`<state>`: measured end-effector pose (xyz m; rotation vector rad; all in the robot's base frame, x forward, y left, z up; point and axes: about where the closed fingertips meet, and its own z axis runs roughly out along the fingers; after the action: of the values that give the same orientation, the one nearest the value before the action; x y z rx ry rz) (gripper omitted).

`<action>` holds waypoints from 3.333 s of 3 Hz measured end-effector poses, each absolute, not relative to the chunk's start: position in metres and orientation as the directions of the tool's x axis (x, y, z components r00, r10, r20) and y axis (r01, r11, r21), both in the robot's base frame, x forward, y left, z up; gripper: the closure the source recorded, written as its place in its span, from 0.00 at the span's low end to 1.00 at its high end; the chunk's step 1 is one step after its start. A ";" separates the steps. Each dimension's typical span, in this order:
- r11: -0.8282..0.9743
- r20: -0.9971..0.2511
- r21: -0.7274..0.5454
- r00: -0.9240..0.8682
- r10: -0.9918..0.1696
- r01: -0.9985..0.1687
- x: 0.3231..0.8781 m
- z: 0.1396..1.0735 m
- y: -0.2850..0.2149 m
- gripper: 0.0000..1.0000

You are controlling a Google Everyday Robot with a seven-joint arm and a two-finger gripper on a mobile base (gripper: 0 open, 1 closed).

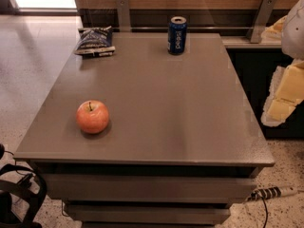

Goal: Move pepsi can near apple

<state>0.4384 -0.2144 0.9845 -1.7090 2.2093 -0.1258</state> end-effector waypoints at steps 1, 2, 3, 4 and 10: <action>0.273 -0.217 -0.280 -0.216 -0.952 -0.920 0.439 0.986 -0.215 0.00; 0.342 -0.285 -0.314 -0.256 -0.924 -0.886 0.462 0.994 -0.229 0.00; 0.450 -0.410 -0.308 -0.310 -0.858 -0.838 0.489 0.984 -0.249 0.00; 0.557 -0.590 -0.272 -0.321 -0.741 -0.785 0.518 0.964 -0.260 0.00; 0.797 -0.954 -0.199 -0.072 -0.290 -0.570 0.705 0.975 -0.242 0.00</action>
Offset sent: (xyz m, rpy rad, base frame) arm 0.0632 -0.0420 0.0208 0.1615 -0.1428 -0.1569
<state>0.7047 -0.2418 0.9751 -0.6851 1.6681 0.2632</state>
